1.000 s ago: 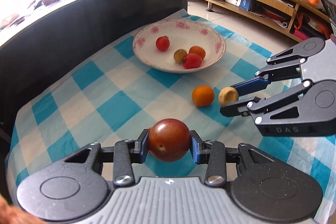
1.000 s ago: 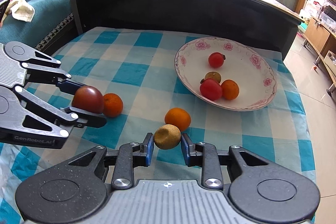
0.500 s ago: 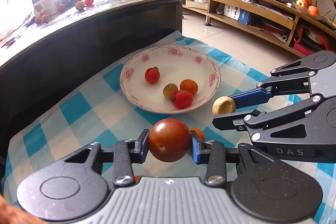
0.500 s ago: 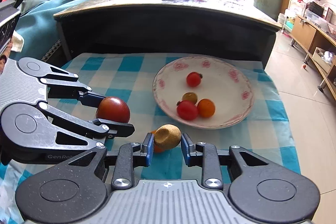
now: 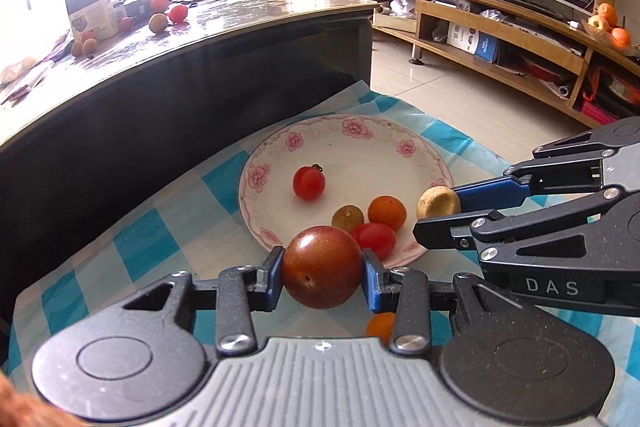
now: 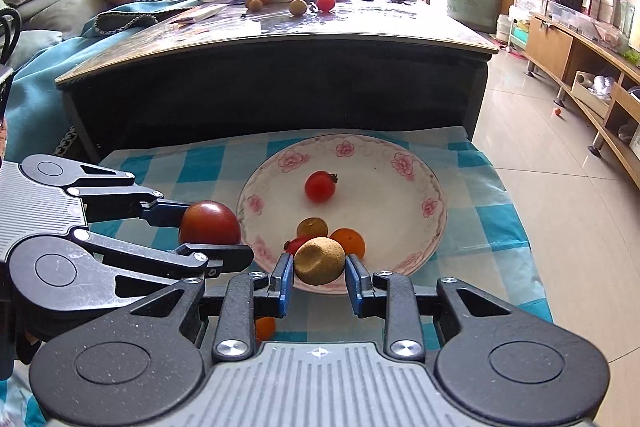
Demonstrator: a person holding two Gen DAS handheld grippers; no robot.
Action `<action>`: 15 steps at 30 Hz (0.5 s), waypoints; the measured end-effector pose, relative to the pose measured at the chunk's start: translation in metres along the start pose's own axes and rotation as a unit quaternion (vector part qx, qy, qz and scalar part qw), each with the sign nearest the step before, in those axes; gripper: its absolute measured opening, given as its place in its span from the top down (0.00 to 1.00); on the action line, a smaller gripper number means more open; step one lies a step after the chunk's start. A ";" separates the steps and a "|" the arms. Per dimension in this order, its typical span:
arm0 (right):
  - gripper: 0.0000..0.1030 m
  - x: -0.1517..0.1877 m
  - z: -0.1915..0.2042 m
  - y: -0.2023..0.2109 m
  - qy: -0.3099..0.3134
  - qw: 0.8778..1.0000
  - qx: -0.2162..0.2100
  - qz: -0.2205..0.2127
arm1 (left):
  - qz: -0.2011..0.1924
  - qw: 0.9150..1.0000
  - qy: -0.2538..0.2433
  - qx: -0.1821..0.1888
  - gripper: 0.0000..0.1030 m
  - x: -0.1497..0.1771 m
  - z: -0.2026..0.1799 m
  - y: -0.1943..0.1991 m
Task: Organize fruits
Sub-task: 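Lower the plum and kiwi into the white bowl with both tools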
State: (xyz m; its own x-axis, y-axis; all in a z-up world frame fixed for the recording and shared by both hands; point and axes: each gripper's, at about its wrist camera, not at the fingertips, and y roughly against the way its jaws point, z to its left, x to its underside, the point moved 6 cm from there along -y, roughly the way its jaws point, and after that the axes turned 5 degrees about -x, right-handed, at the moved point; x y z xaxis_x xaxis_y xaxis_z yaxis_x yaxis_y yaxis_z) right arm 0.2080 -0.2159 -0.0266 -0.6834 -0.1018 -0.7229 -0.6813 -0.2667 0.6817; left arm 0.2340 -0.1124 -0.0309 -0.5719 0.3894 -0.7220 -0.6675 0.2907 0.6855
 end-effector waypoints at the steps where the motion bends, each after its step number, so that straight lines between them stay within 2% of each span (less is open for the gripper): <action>1: 0.77 0.000 0.000 -0.002 -0.001 1.000 0.001 0.000 | 0.000 1.000 0.000 -0.002 0.54 0.000 0.001 -0.002; 15: 0.77 0.005 -0.011 -0.024 -0.013 1.000 0.011 0.014 | 0.002 1.000 0.002 -0.007 0.54 -0.001 0.002 -0.027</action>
State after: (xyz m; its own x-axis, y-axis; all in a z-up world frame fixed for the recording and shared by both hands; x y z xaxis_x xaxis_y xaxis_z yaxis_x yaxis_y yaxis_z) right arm 0.2233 -0.2210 -0.0478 -0.7087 -0.0845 -0.7004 -0.6672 -0.2422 0.7044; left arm 0.2531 -0.1189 -0.0484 -0.5774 0.3867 -0.7191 -0.6713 0.2765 0.6877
